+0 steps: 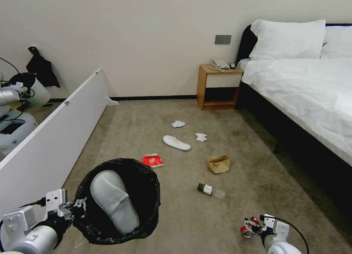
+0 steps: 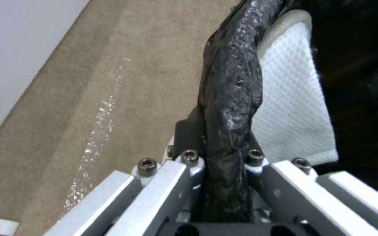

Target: Pick up the trash bin, then pick up the garbage from the floor and place it into the trash bin.

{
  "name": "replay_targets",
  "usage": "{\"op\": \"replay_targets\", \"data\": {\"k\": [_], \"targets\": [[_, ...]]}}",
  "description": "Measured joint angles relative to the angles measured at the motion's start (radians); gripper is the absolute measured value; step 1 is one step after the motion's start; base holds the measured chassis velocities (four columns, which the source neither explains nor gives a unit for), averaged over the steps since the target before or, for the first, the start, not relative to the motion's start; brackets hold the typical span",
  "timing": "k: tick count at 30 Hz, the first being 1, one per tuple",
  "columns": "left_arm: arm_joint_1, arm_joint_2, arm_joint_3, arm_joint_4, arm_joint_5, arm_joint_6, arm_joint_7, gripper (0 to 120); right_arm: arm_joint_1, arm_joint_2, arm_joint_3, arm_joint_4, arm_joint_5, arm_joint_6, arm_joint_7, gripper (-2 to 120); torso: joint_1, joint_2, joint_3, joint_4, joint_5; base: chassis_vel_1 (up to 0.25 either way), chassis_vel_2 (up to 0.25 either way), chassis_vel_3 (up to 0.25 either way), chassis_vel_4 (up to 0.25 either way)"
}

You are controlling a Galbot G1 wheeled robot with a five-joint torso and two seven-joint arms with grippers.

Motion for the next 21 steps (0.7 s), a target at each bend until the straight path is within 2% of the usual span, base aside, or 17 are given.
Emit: {"op": "replay_targets", "data": {"k": [9, 15, 21], "targets": [[0.016, -0.001, -0.004, -0.003, 0.002, 0.000, -0.004, 3, 0.109, 0.038, -0.027, -0.141, -0.017, 0.011, -0.029, 100, 0.000, 0.000, 0.000, 0.0002, 0.0000, 0.000, 0.000, 0.000, 0.000], [0.021, -0.005, -0.005, -0.004, 0.003, 0.000, -0.004, 3, 0.144, 0.051, -0.034, -0.188, -0.028, 0.013, -0.033, 100, 0.000, 0.000, 0.000, 0.0001, 0.0000, 0.000, 0.000, 0.000, 0.000], [0.028, -0.010, -0.008, -0.004, 0.005, 0.000, -0.005, 3, 0.166, 0.061, -0.026, -0.237, -0.036, -0.018, 0.001, 100, 0.000, 0.000, 0.000, 0.0001, -0.0001, 0.000, 0.000, 0.000, 0.000]]}}
